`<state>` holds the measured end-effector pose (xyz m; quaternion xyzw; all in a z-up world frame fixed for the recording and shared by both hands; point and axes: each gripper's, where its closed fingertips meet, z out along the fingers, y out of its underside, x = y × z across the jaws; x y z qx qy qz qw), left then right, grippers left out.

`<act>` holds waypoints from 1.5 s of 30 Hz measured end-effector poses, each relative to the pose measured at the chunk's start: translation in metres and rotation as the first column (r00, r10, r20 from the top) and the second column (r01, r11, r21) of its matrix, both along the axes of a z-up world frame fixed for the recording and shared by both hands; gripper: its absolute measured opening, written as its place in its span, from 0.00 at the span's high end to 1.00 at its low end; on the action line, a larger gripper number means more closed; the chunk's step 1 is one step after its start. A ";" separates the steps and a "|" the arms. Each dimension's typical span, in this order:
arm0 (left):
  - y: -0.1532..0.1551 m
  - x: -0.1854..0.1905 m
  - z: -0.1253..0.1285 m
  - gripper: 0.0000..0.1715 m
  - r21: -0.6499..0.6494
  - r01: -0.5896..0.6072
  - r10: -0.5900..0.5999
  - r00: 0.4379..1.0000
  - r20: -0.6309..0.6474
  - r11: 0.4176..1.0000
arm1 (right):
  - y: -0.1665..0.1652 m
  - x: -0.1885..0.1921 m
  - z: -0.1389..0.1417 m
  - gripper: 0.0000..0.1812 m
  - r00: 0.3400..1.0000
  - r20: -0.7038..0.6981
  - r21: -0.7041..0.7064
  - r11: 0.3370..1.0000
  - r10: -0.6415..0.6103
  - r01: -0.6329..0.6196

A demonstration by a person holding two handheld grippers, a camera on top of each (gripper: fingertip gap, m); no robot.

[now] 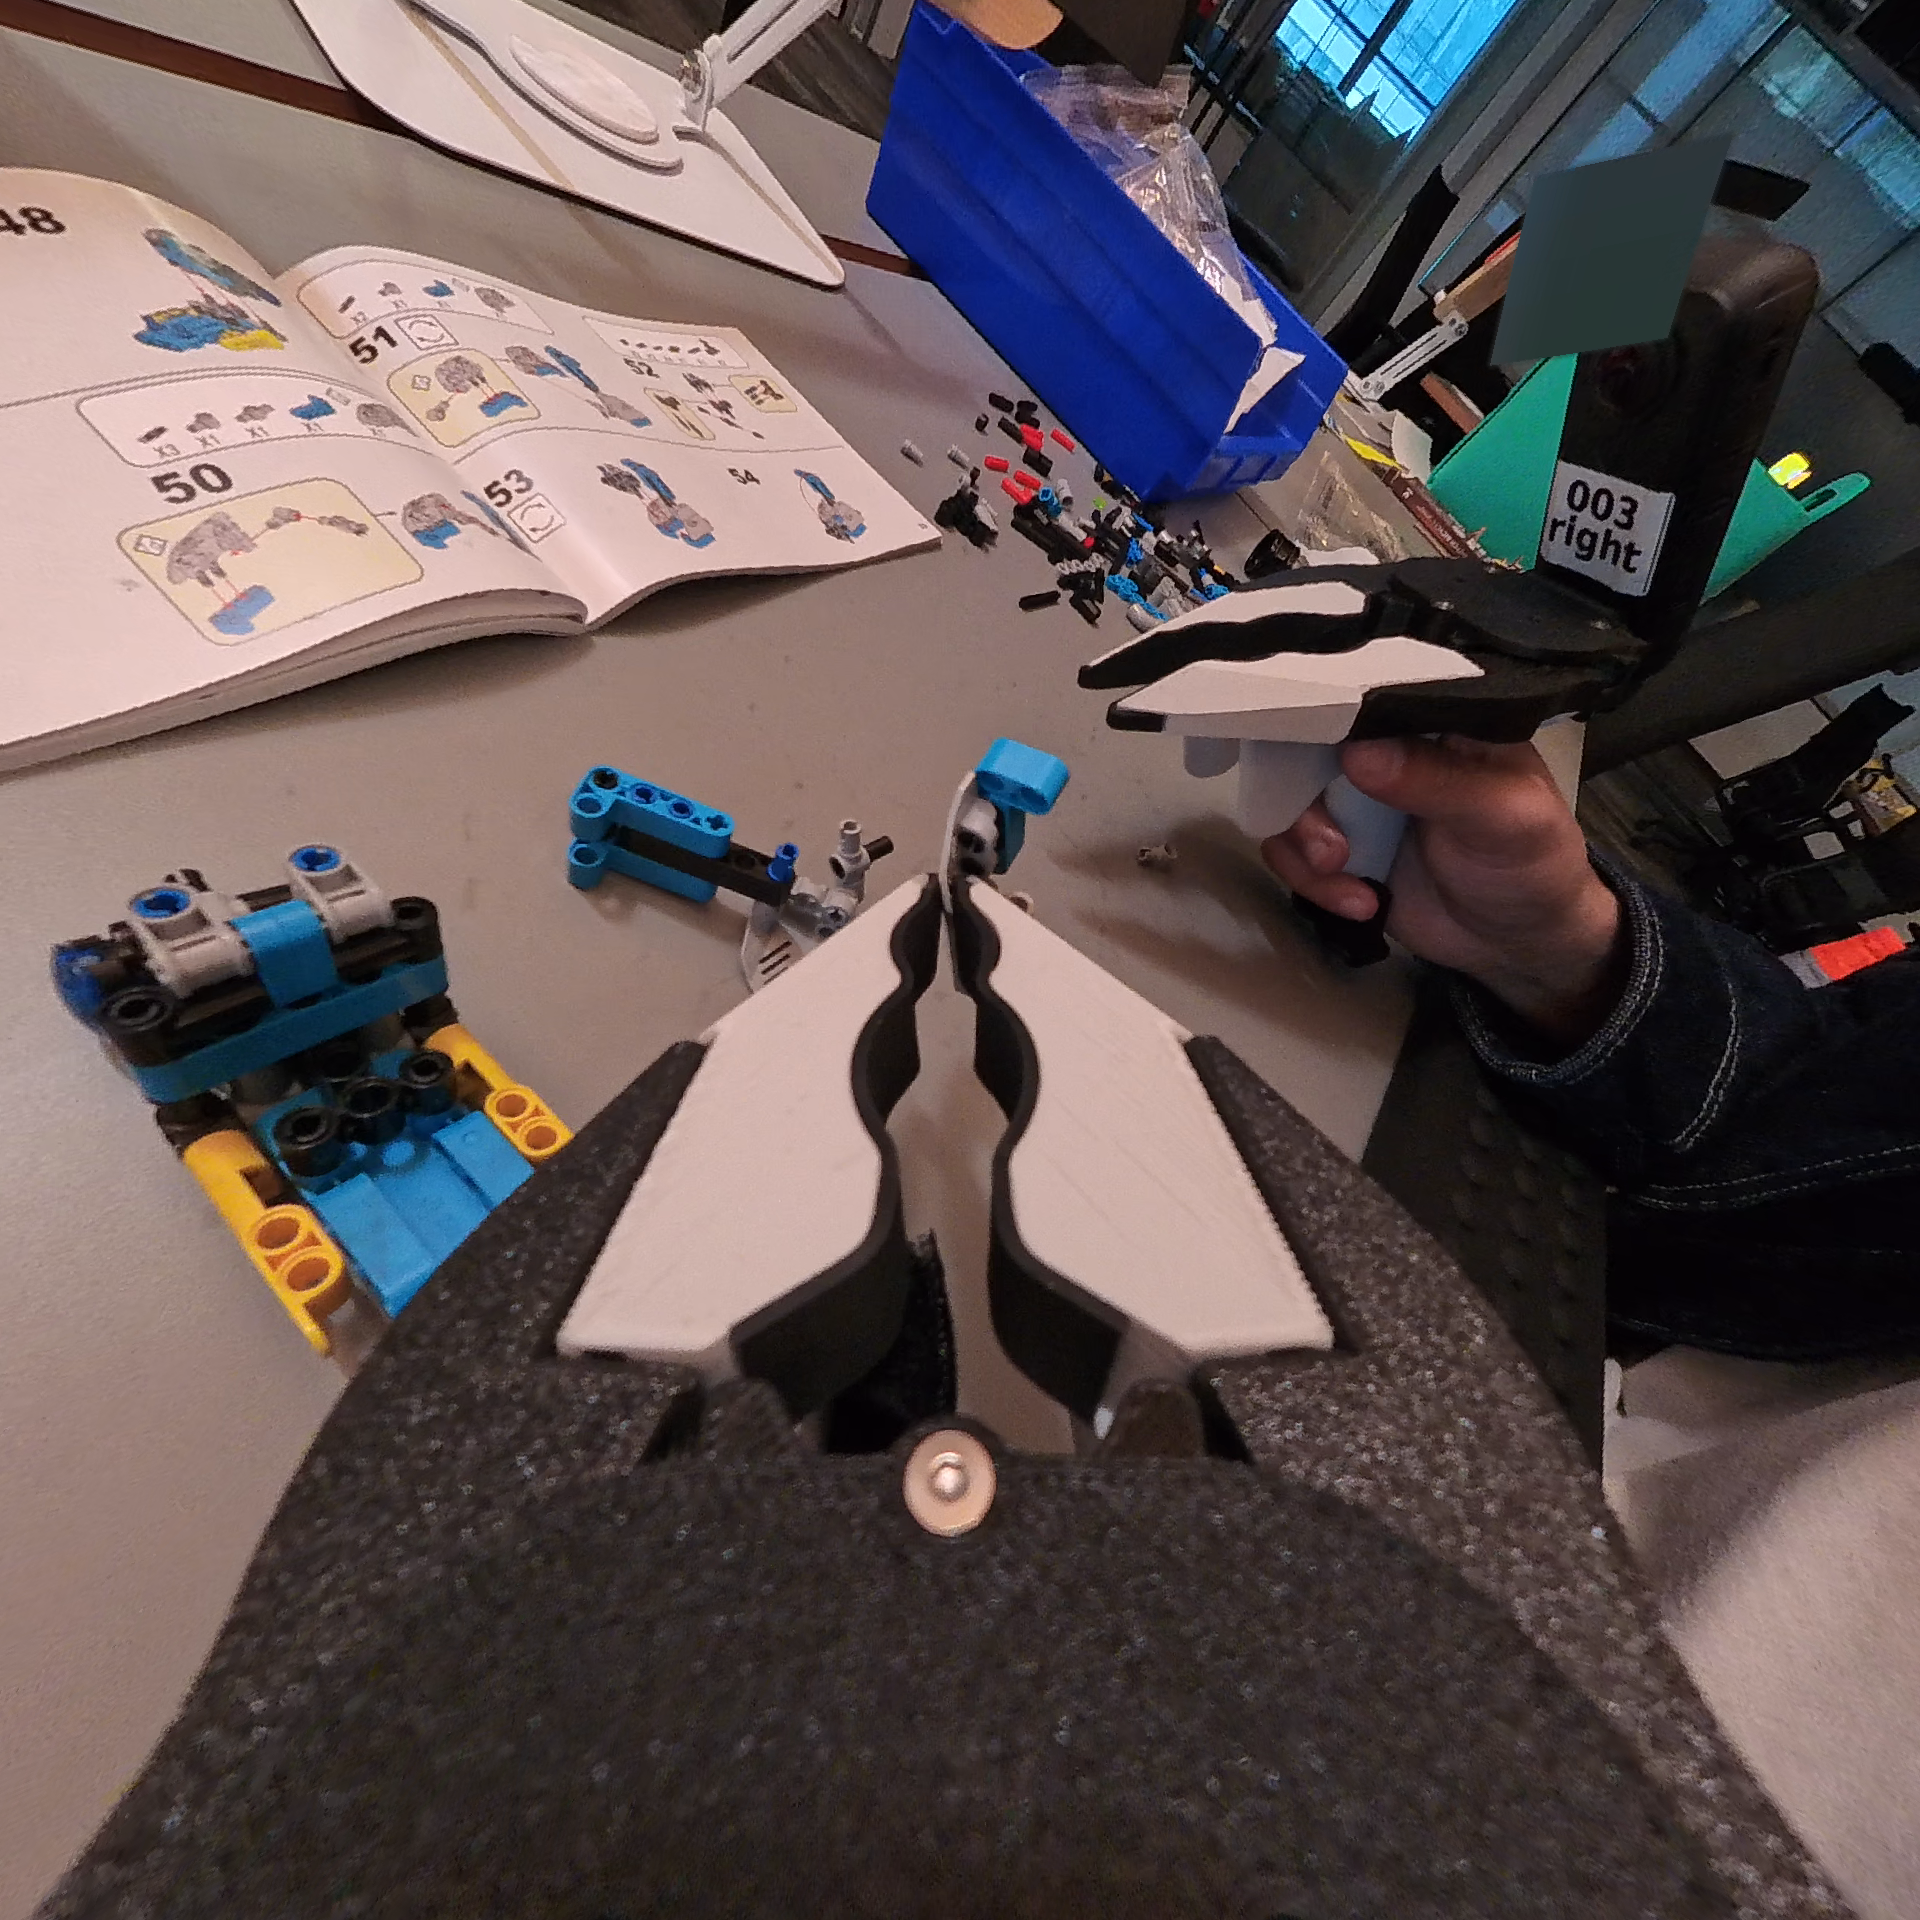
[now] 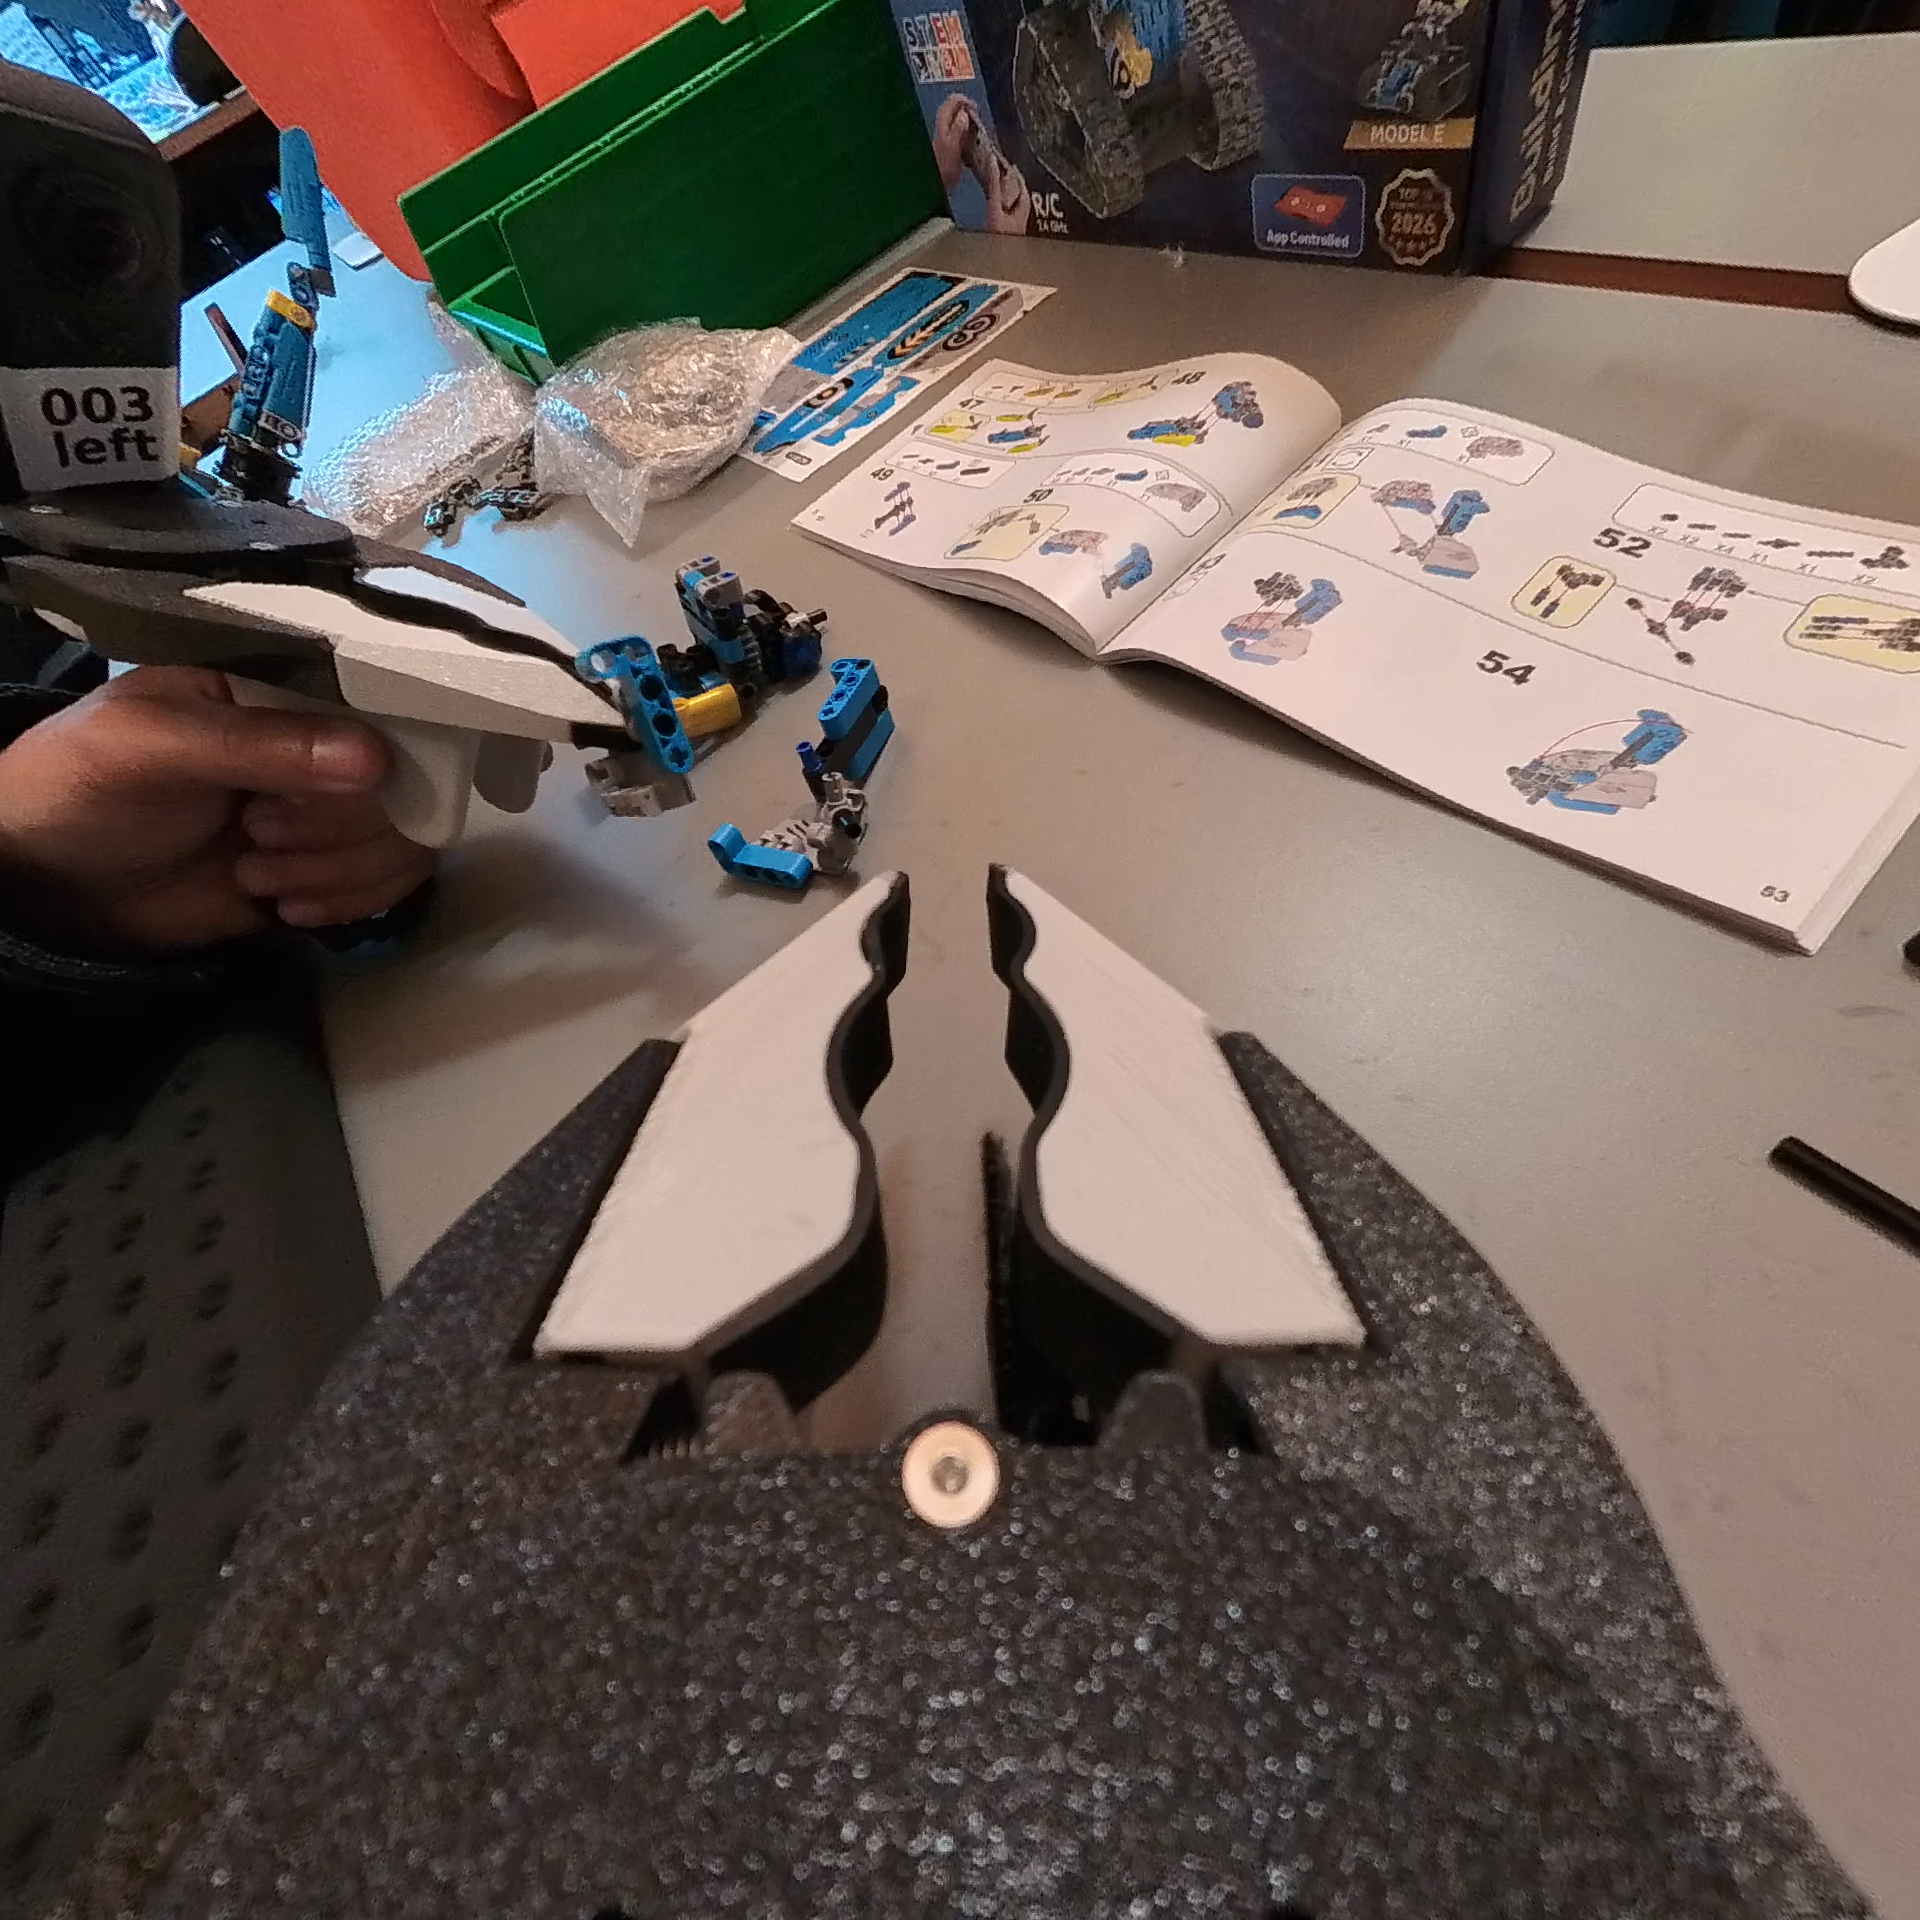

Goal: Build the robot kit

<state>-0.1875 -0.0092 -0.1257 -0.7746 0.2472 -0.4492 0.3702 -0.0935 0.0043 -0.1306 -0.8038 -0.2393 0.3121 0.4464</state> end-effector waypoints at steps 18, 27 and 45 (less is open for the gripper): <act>-0.006 0.005 0.017 0.99 0.061 0.046 -0.050 0.997 0.061 0.997 | -0.047 -0.052 0.015 0.89 0.949 -0.010 0.082 0.946 0.315 -0.313; -0.034 0.030 -0.002 0.99 0.239 0.210 -0.159 0.964 -0.213 0.948 | -0.057 -0.052 -0.003 0.83 0.933 0.083 0.019 0.936 0.350 -0.352; -0.036 0.033 -0.027 0.99 0.467 0.347 -0.027 0.824 -0.566 0.813 | -0.058 -0.051 -0.019 0.89 0.884 0.373 0.128 0.927 0.284 -0.352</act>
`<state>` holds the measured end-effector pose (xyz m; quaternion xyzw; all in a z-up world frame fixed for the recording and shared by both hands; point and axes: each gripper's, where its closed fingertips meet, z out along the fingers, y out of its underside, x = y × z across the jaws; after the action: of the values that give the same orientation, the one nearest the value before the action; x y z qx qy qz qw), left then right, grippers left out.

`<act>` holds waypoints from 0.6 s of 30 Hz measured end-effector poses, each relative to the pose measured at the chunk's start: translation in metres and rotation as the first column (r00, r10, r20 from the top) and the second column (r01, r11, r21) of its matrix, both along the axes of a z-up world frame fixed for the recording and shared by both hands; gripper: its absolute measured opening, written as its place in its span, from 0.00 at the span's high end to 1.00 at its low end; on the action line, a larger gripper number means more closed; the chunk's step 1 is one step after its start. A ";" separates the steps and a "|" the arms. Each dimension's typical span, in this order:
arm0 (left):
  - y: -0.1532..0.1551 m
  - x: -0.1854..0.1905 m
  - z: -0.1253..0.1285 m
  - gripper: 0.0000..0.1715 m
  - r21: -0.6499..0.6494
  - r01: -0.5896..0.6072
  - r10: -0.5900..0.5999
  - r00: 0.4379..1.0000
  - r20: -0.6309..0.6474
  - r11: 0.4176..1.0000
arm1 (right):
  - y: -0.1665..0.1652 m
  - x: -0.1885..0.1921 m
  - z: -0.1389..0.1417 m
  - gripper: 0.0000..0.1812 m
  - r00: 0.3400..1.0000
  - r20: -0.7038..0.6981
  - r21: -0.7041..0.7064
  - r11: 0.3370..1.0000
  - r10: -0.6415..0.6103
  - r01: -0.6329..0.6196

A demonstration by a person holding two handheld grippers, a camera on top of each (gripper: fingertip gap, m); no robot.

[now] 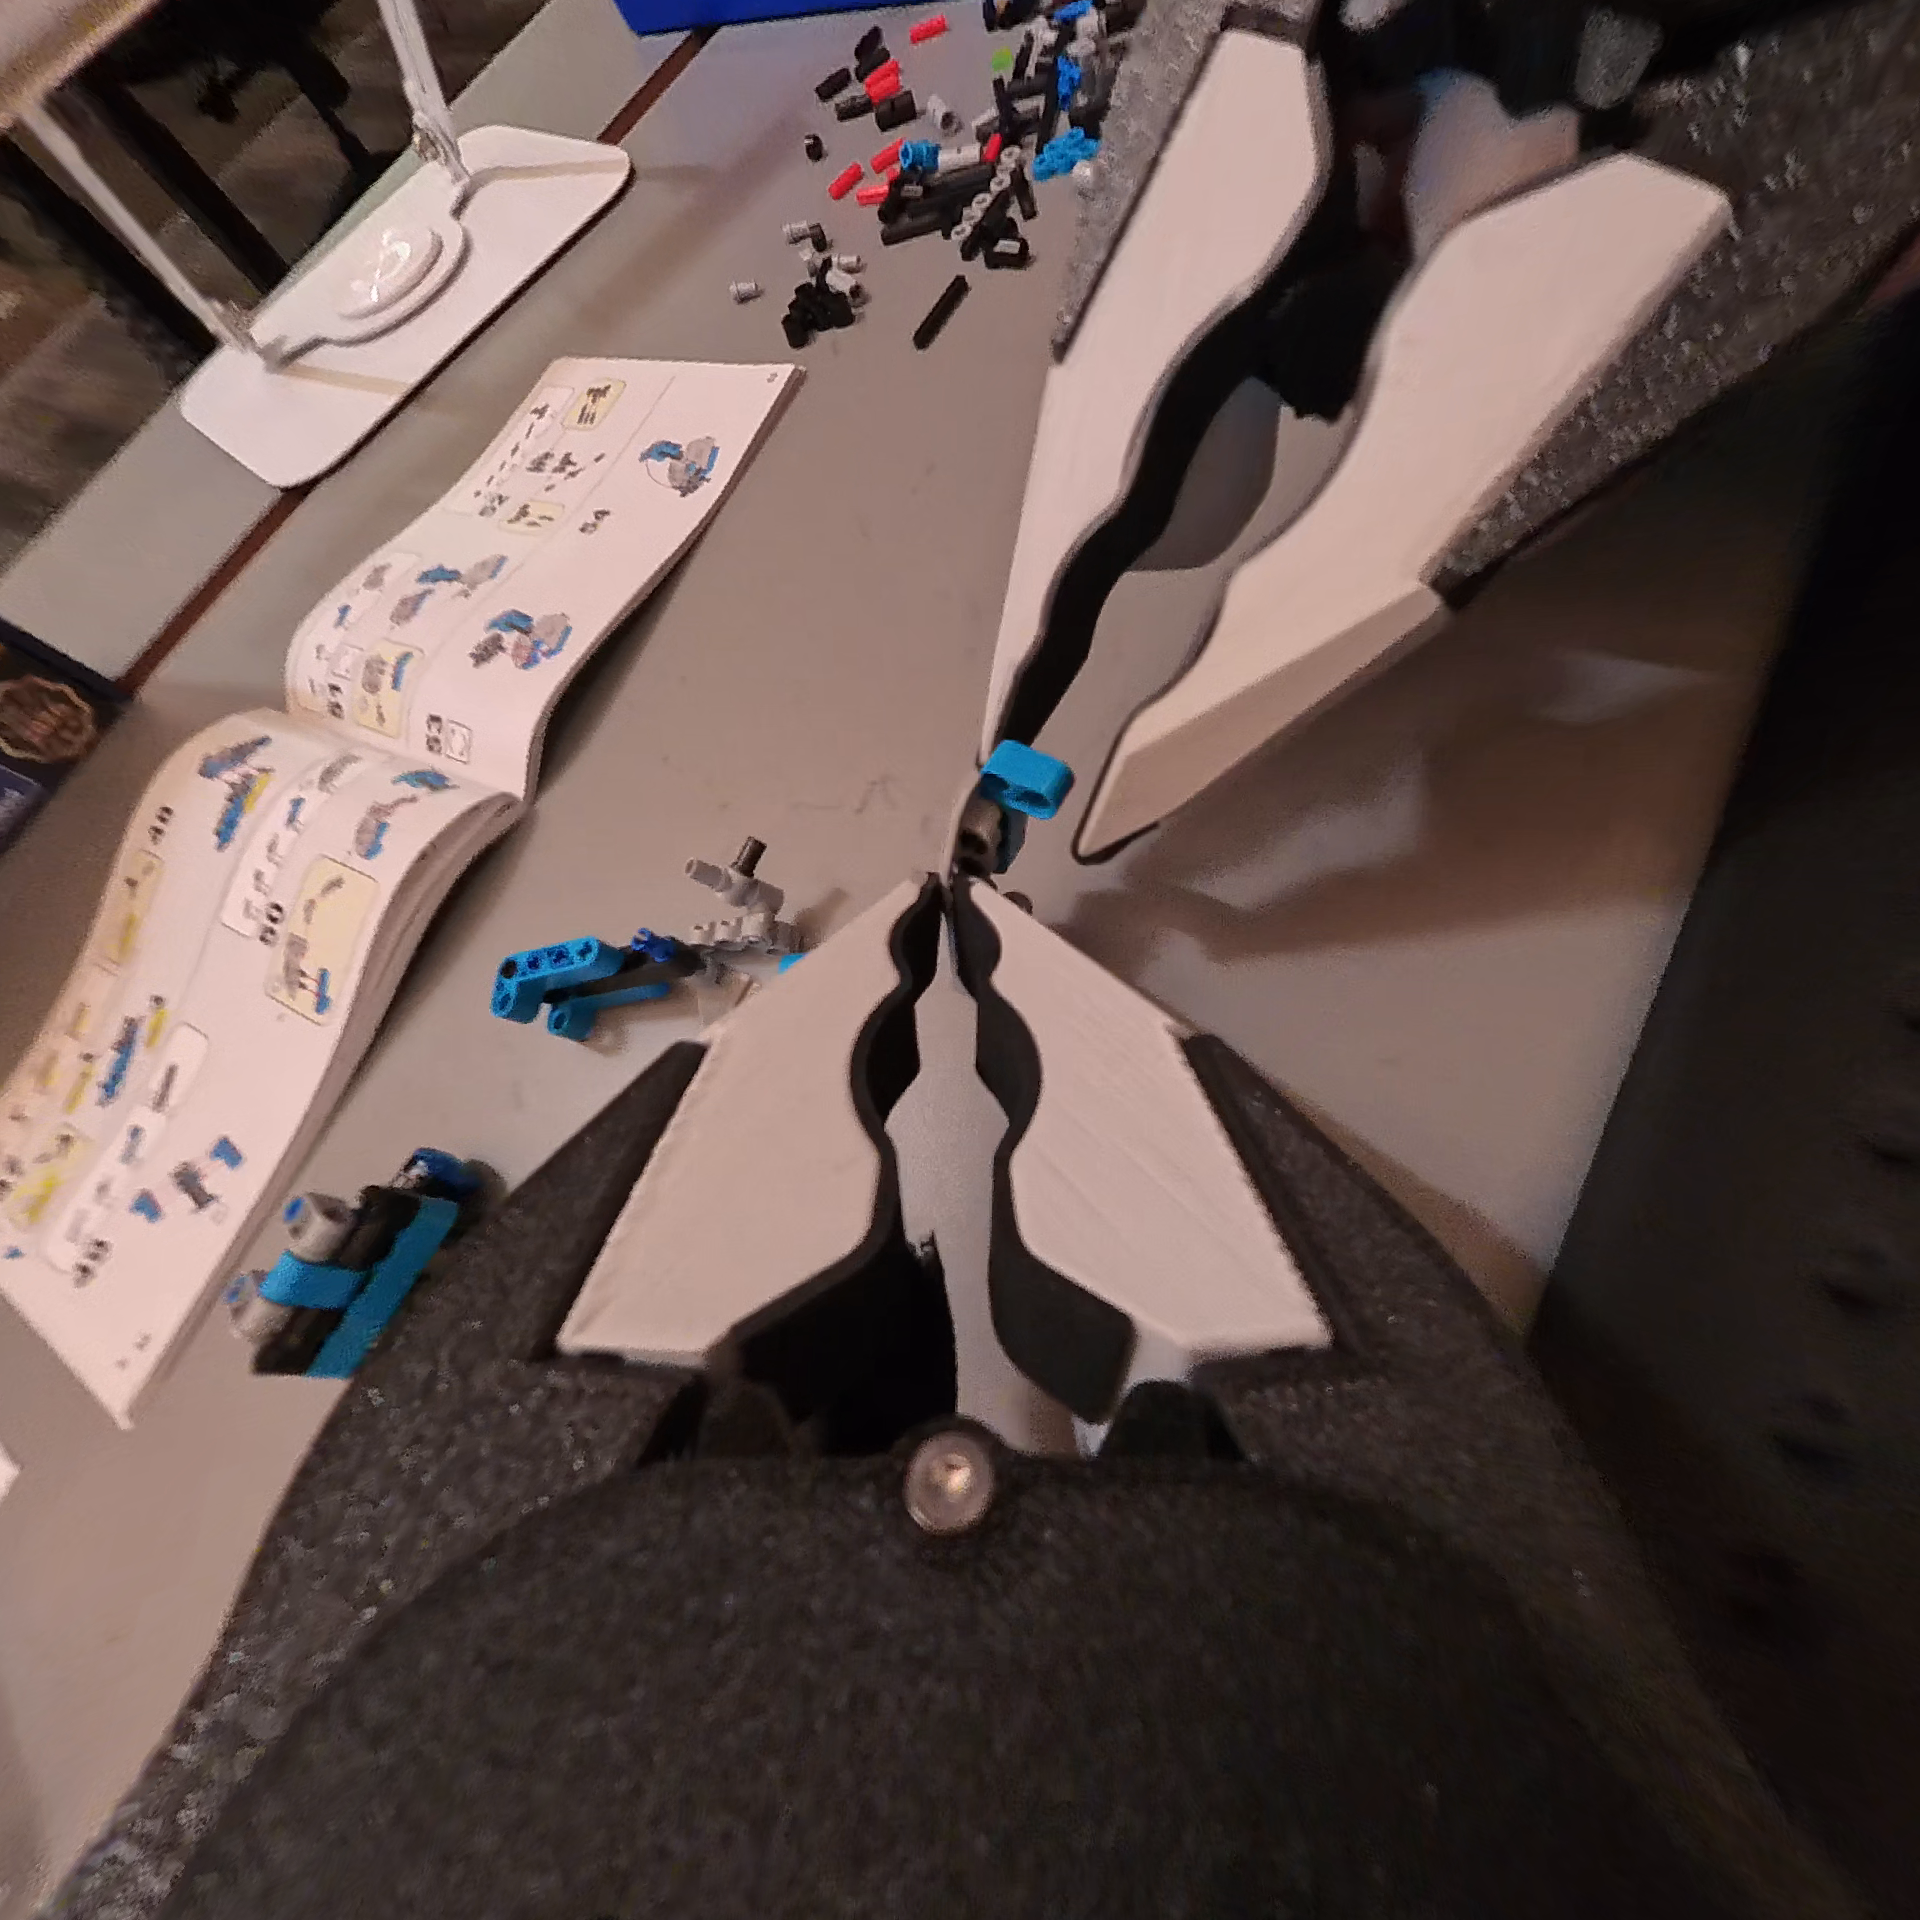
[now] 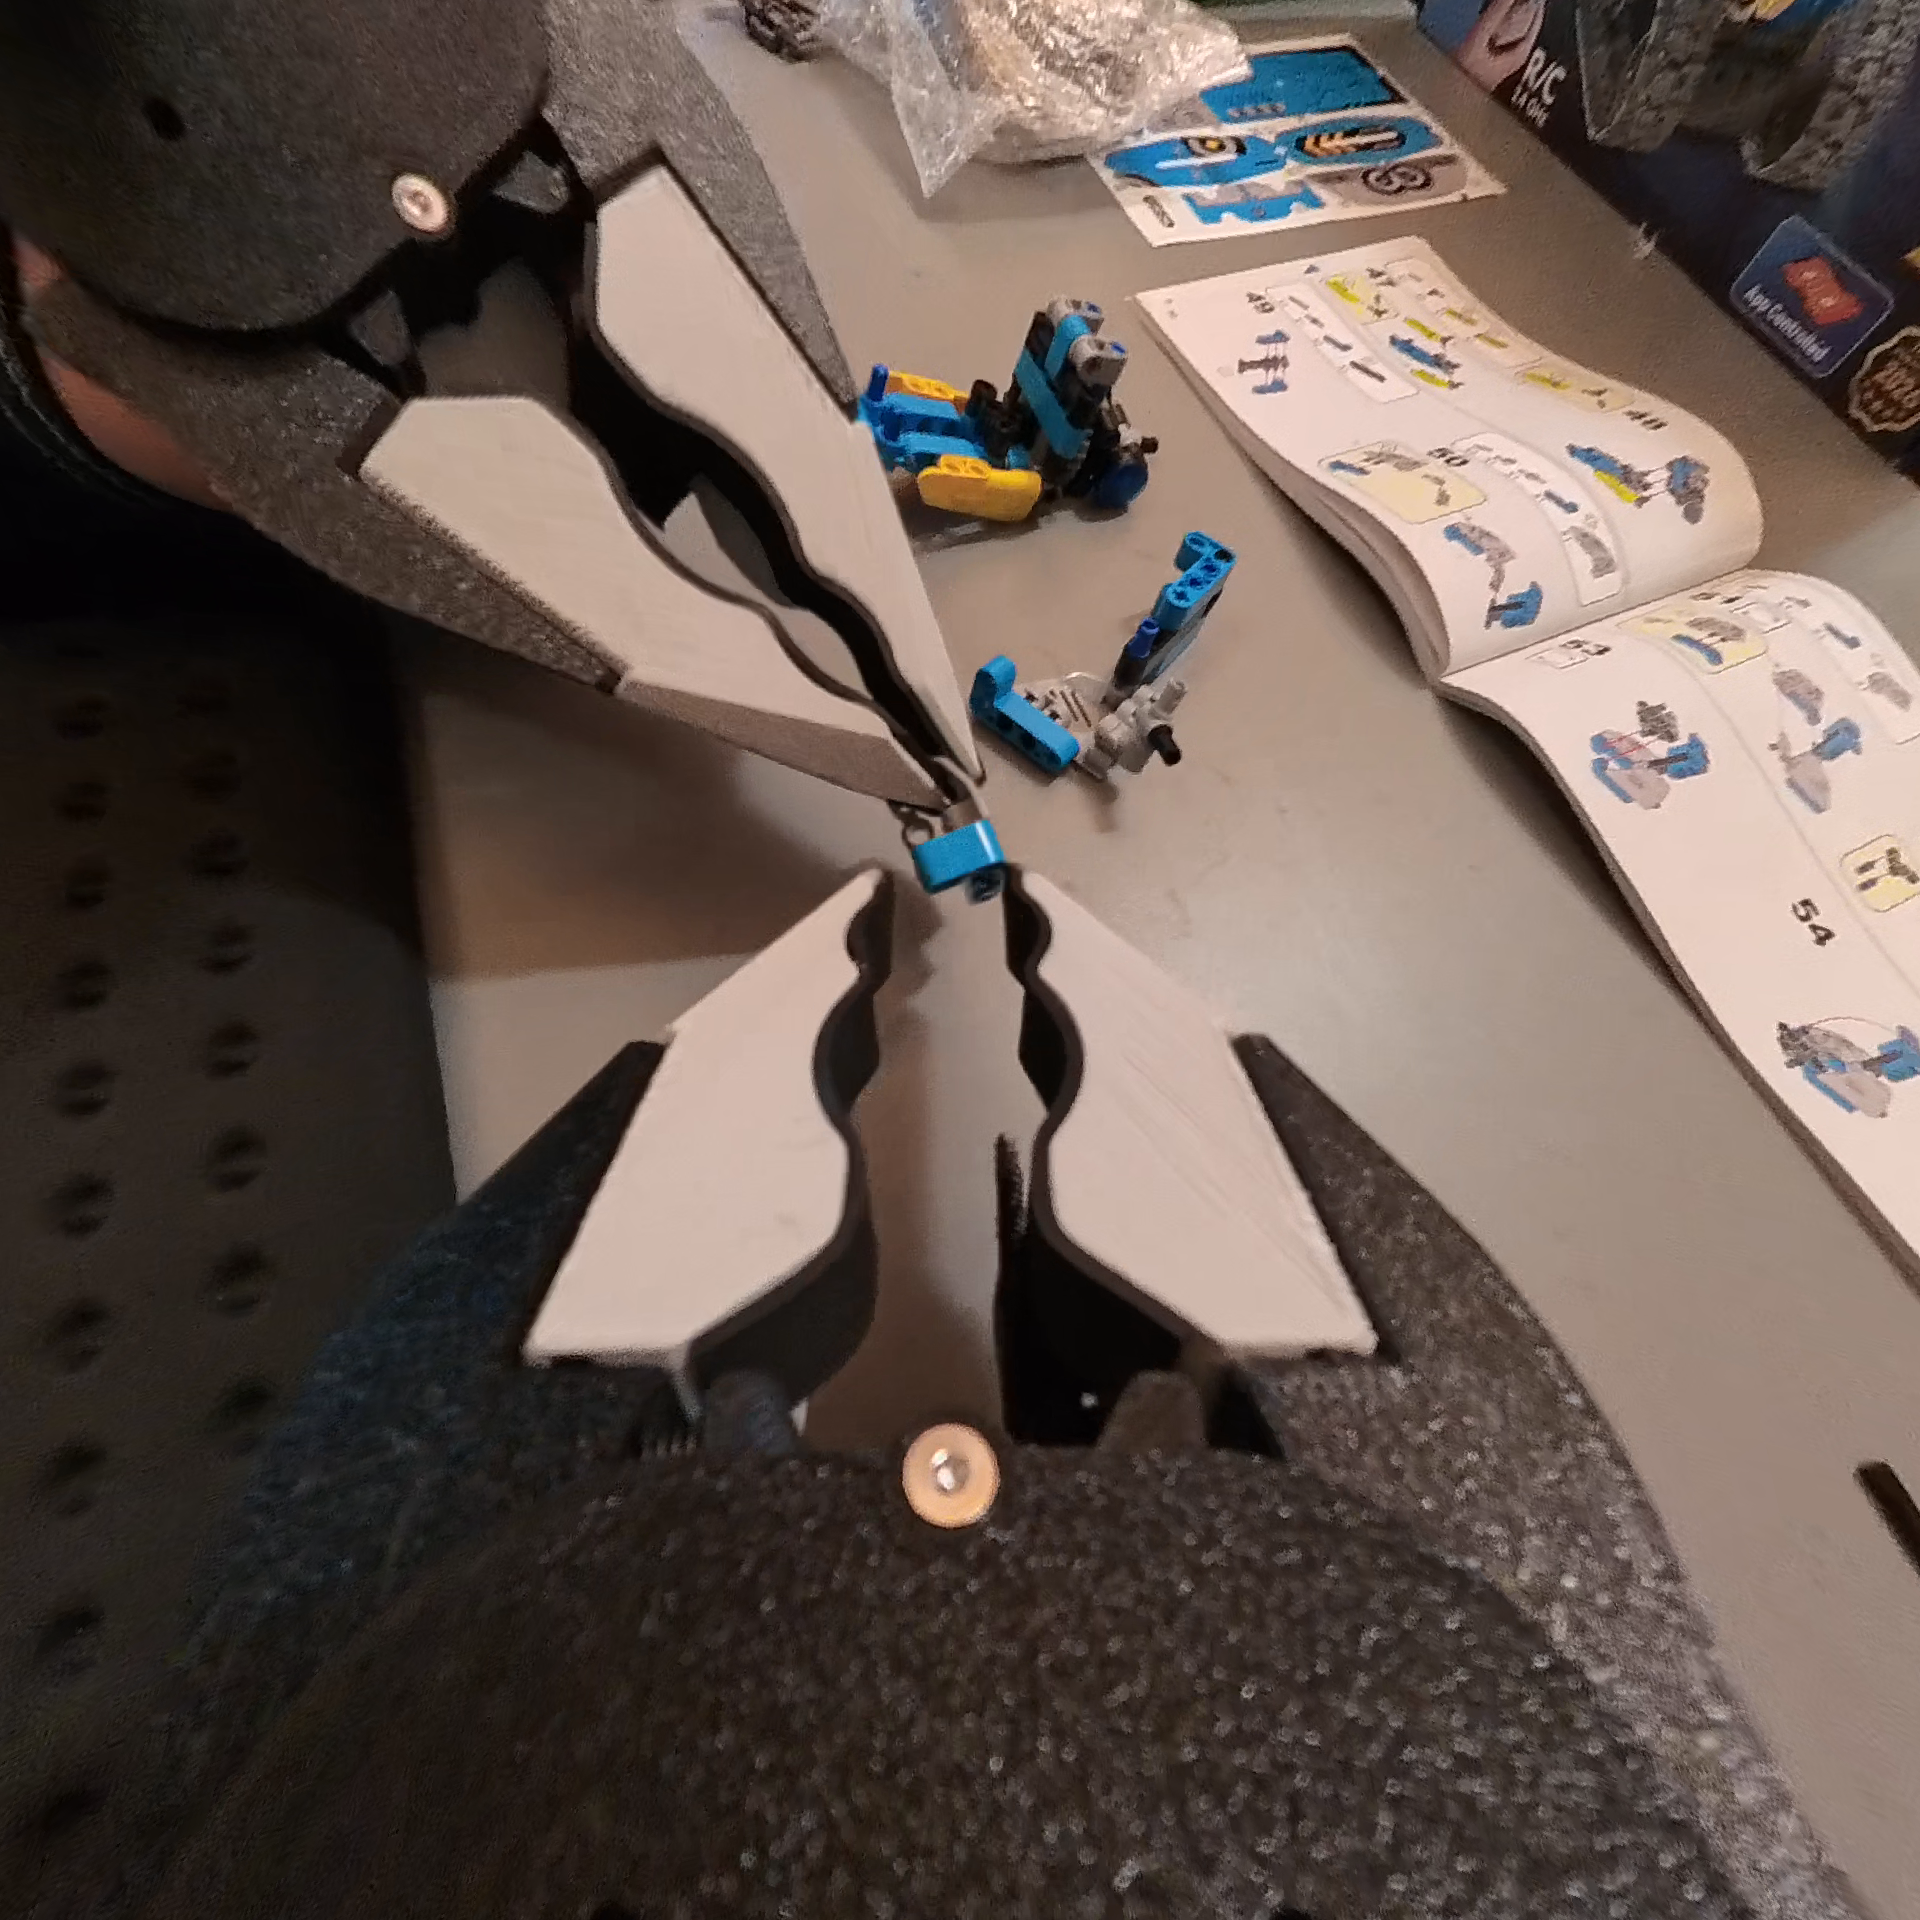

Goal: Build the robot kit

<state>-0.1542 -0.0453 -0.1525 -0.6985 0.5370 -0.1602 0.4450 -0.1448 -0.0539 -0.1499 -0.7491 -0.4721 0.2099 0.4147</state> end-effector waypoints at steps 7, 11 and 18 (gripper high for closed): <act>-0.007 0.007 0.006 0.99 0.119 0.051 -0.048 0.998 -0.030 0.992 | -0.001 0.002 -0.007 0.91 0.997 0.070 0.028 0.999 0.020 -0.022; 0.000 0.004 0.031 0.98 -0.017 -0.005 0.008 0.981 0.195 1.000 | 0.008 0.010 0.000 0.91 0.998 -0.039 -0.083 0.995 -0.052 0.048; -0.002 0.001 0.054 0.92 -0.343 0.104 0.079 0.875 0.478 0.933 | 0.017 0.025 0.059 0.92 0.728 -0.634 -0.537 0.825 -0.260 -0.174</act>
<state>-0.1532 -0.0475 -0.0989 -0.7017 0.3747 -0.4280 0.4291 -0.1200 -0.0371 -0.0907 -0.7168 -0.1836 0.5896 0.3237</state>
